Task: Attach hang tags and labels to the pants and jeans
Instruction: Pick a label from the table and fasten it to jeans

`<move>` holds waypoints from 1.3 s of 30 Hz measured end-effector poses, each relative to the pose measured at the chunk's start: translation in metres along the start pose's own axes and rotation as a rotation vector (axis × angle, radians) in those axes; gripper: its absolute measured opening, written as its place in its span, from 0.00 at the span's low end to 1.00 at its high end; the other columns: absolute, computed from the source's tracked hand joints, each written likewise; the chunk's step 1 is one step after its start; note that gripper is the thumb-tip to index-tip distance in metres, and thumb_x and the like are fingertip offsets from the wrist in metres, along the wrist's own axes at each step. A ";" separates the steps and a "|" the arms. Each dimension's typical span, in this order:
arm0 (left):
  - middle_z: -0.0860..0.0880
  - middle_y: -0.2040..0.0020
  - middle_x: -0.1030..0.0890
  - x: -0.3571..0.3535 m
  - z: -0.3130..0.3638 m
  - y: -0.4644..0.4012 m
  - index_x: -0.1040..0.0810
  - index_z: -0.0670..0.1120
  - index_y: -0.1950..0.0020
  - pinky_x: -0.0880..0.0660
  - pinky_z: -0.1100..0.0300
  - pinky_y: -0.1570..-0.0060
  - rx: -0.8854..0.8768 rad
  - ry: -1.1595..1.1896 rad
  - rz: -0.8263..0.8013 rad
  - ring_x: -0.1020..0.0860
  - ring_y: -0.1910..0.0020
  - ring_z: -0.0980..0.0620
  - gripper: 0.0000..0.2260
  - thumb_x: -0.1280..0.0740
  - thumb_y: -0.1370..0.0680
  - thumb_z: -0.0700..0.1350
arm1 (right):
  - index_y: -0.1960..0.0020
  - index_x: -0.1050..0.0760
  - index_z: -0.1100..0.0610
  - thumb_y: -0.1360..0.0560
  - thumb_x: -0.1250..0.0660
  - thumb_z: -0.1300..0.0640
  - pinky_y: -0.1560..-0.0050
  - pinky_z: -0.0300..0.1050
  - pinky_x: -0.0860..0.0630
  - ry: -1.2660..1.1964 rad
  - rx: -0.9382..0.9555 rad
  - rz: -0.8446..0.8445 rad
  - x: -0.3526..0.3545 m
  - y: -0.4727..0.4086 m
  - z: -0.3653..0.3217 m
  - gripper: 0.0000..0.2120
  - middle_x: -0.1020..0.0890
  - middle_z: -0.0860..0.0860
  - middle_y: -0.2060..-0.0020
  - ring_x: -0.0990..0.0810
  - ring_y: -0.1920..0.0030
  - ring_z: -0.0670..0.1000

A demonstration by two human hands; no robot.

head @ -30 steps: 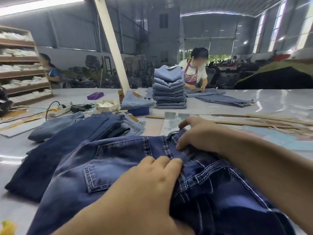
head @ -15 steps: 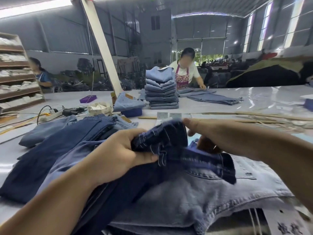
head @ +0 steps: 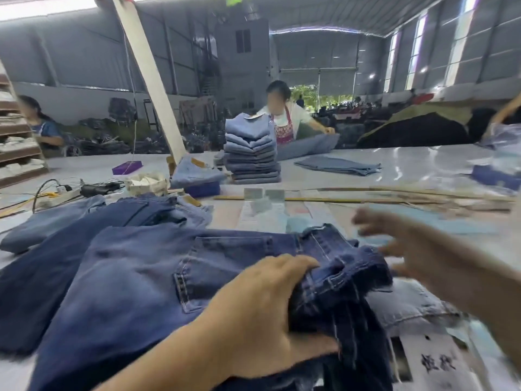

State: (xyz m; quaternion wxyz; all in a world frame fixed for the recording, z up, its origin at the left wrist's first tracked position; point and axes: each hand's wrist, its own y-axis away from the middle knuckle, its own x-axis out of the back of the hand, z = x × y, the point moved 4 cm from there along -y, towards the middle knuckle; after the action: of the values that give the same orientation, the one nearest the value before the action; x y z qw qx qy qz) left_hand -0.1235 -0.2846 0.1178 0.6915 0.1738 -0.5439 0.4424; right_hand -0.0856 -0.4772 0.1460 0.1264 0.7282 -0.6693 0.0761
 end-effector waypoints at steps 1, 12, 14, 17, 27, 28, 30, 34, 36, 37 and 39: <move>0.73 0.35 0.41 -0.004 0.000 0.002 0.47 0.71 0.33 0.45 0.81 0.40 -0.023 -0.045 0.032 0.41 0.40 0.74 0.36 0.36 0.35 0.76 | 0.51 0.23 0.52 0.27 0.32 0.47 0.60 0.47 0.24 0.074 0.007 -0.019 -0.007 0.003 0.009 0.10 0.19 0.51 0.54 0.20 0.54 0.52; 0.57 0.43 0.19 0.004 0.019 0.010 0.26 0.49 0.34 0.24 0.66 0.50 -0.133 -0.240 0.292 0.20 0.46 0.58 0.33 0.46 0.25 0.72 | 0.48 0.35 0.21 0.42 0.26 0.33 0.58 0.35 0.21 0.089 0.219 -0.270 -0.018 0.056 0.016 0.27 0.16 0.38 0.52 0.16 0.57 0.41; 0.55 0.49 0.16 0.006 0.022 0.010 0.22 0.46 0.39 0.19 0.61 0.59 -0.136 -0.265 0.386 0.17 0.54 0.55 0.30 0.44 0.24 0.68 | 0.43 0.41 0.20 0.35 0.22 0.47 0.45 0.32 0.24 0.037 0.254 -0.348 -0.027 0.067 0.018 0.36 0.18 0.39 0.43 0.19 0.46 0.38; 0.57 0.57 0.17 0.014 0.023 0.008 0.22 0.49 0.44 0.23 0.63 0.68 -0.095 -0.265 0.494 0.18 0.62 0.55 0.23 0.41 0.25 0.65 | 0.34 0.58 0.21 0.38 0.25 0.43 0.44 0.26 0.29 0.335 0.343 -0.112 -0.034 0.075 0.031 0.50 0.26 0.29 0.40 0.26 0.47 0.27; 0.56 0.46 0.19 0.007 0.023 0.013 0.26 0.50 0.36 0.19 0.57 0.57 -0.197 -0.179 0.365 0.20 0.50 0.56 0.26 0.46 0.21 0.67 | 0.46 0.25 0.58 0.34 0.32 0.66 0.50 0.30 0.30 0.849 0.951 0.589 0.000 0.063 0.014 0.17 0.23 0.47 0.54 0.28 0.52 0.45; 0.57 0.46 0.19 0.002 0.021 0.014 0.26 0.51 0.36 0.20 0.58 0.58 -0.188 -0.181 0.330 0.20 0.51 0.56 0.26 0.47 0.22 0.68 | 0.53 0.23 0.58 0.36 0.27 0.68 0.58 0.34 0.31 0.866 0.858 0.547 0.000 0.057 0.028 0.14 0.24 0.47 0.59 0.28 0.58 0.47; 0.58 0.47 0.19 -0.003 0.019 0.015 0.27 0.52 0.37 0.21 0.62 0.58 -0.194 -0.198 0.297 0.20 0.52 0.57 0.24 0.45 0.22 0.67 | 0.62 0.23 0.56 0.40 0.22 0.72 0.67 0.38 0.36 0.860 0.761 0.425 0.001 0.052 0.052 0.16 0.28 0.43 0.65 0.30 0.66 0.47; 0.60 0.48 0.19 0.007 0.018 0.007 0.26 0.52 0.38 0.24 0.69 0.53 -0.198 -0.147 0.395 0.21 0.52 0.61 0.20 0.42 0.23 0.63 | 0.55 0.19 0.61 0.32 0.37 0.62 0.58 0.44 0.28 0.948 0.941 0.557 0.022 0.078 0.042 0.10 0.21 0.51 0.61 0.24 0.61 0.53; 0.63 0.48 0.21 0.015 0.014 0.004 0.26 0.53 0.37 0.29 0.75 0.51 -0.146 -0.054 0.443 0.23 0.50 0.63 0.20 0.42 0.23 0.62 | 0.49 0.22 0.60 0.33 0.39 0.61 0.54 0.44 0.29 1.011 0.985 0.653 0.031 0.087 0.030 0.14 0.22 0.52 0.57 0.27 0.59 0.55; 0.63 0.48 0.22 0.015 0.013 0.002 0.26 0.53 0.36 0.30 0.76 0.51 -0.124 -0.033 0.429 0.24 0.50 0.63 0.21 0.42 0.23 0.63 | 0.49 0.23 0.59 0.32 0.39 0.61 0.54 0.43 0.31 1.034 0.998 0.653 0.030 0.087 0.028 0.14 0.24 0.51 0.57 0.29 0.58 0.54; 0.61 0.47 0.20 0.007 0.014 0.001 0.26 0.54 0.35 0.26 0.70 0.52 -0.123 -0.109 0.322 0.23 0.50 0.62 0.24 0.46 0.22 0.67 | 0.54 0.18 0.59 0.31 0.39 0.59 0.57 0.44 0.31 1.038 1.017 0.590 0.018 0.083 0.035 0.12 0.23 0.52 0.60 0.27 0.60 0.55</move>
State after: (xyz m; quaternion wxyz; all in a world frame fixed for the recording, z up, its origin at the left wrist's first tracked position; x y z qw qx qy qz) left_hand -0.1324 -0.2914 0.1284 0.5905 0.0656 -0.6274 0.5034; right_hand -0.1681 -0.5107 0.1245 0.0486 0.3600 -0.5735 0.7342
